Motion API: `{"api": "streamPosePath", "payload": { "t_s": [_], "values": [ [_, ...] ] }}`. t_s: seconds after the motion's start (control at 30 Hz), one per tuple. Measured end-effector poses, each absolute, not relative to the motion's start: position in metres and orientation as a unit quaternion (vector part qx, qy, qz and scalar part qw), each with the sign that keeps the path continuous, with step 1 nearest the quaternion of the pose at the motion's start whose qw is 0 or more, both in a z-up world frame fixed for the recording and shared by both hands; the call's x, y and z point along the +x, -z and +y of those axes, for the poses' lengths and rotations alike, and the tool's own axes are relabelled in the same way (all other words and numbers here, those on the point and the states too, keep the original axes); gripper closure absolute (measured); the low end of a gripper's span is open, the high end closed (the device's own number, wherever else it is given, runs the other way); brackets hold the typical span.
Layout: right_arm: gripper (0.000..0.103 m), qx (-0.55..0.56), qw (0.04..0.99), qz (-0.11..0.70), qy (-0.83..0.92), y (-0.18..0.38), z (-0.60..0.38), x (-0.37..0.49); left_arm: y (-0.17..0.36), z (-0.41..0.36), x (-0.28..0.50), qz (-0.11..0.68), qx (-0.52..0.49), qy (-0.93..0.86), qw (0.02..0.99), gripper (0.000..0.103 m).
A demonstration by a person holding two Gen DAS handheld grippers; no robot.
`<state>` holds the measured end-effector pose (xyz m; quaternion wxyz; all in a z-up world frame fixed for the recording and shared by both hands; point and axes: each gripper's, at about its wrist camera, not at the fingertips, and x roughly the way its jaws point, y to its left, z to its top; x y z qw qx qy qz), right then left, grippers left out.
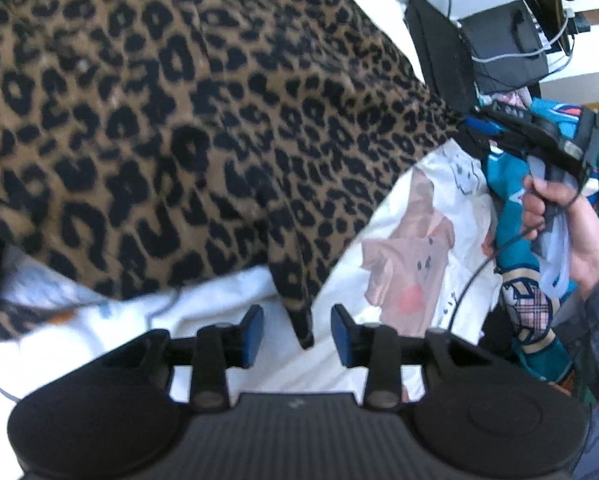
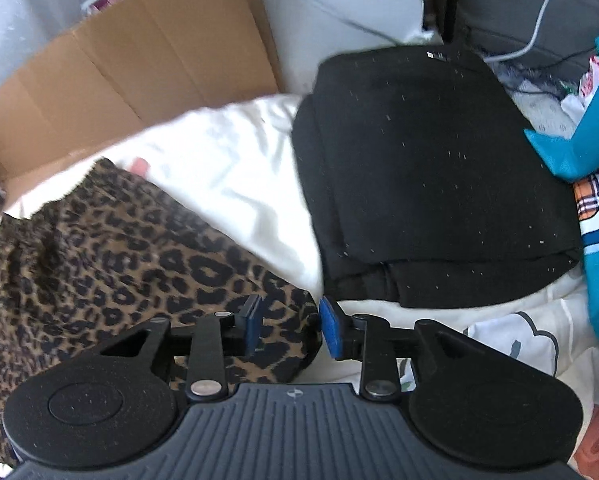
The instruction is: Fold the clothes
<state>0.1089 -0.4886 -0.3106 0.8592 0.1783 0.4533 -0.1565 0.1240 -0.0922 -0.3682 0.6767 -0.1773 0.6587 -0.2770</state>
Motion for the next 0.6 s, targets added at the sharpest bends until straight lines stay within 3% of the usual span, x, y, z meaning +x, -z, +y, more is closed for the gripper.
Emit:
{"api": "streamPosePath", "payload": {
  "t_s": [0.13,0.23,0.6],
  "values": [
    [0.064,0.176,0.872,0.437,0.134,0.301,-0.474,0.105,0.355,-0.075,0.133,0.643,-0.177,0.256,0.700,0.064],
    [0.055,0.166,0.883,0.424,0.113,0.294,-0.458,0.104,0.346,-0.061,0.137,0.628,-0.171,0.242,0.719,0.061],
    [0.055,0.155,0.886,0.436,0.033,0.278,-0.405,0.111,0.330,-0.029,0.142,0.603,-0.145,0.213,0.755,0.048]
  ]
}}
